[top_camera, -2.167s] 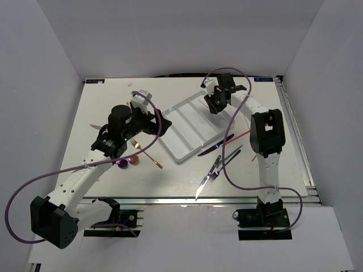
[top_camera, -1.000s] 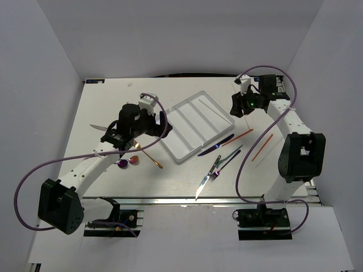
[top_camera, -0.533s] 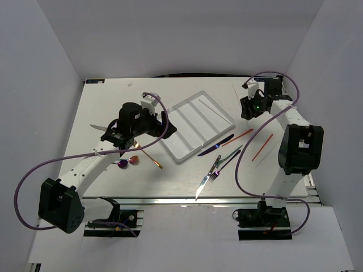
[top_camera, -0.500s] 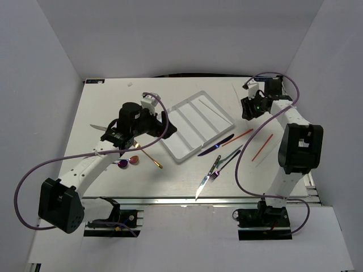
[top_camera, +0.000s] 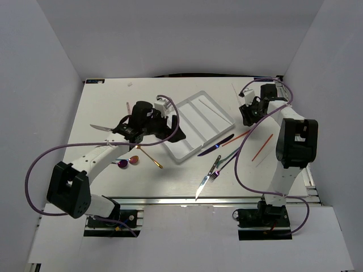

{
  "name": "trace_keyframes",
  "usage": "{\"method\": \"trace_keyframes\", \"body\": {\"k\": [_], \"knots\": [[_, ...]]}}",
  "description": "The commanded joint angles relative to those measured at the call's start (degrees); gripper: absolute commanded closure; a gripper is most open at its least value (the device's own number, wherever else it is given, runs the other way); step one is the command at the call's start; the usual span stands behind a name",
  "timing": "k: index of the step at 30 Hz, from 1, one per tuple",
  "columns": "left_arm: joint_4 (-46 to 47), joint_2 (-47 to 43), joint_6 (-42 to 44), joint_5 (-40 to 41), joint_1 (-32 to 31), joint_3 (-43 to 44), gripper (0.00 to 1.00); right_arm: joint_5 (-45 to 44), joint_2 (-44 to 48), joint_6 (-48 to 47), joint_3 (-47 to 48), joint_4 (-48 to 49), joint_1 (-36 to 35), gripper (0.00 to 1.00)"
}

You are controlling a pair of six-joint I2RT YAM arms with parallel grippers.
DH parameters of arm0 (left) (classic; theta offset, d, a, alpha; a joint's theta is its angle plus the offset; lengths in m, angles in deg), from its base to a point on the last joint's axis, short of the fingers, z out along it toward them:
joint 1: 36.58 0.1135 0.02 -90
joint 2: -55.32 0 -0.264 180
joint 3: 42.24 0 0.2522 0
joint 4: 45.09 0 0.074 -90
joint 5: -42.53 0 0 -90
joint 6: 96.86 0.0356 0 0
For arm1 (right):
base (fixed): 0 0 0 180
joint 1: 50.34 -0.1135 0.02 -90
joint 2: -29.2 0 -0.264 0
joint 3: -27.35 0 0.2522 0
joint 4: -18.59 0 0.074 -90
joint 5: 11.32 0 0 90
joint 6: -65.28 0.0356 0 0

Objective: Sort the eating utensils into containers

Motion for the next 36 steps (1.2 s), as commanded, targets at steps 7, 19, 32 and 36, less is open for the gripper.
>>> {"method": "trace_keyframes", "body": {"k": [7,19,32,36], "knots": [[9.8,0.6,5.6,-10.9,-9.0,-3.3,0.02,18.3,9.3,-7.2,2.1,-5.9,2.6,0.44],[0.4,33.9,11.7,-0.9,-23.4,35.5,0.03,40.8,27.3,1.7,-1.7,0.0,14.0,0.43],[1.6,61.5,13.8,5.7,-25.5,68.7,0.17,53.4,35.6,14.2,-9.0,11.8,24.9,0.43],[4.2,65.2,14.4,8.1,-25.8,71.2,0.19,54.9,36.2,15.8,-10.0,13.5,26.4,0.43]]}}
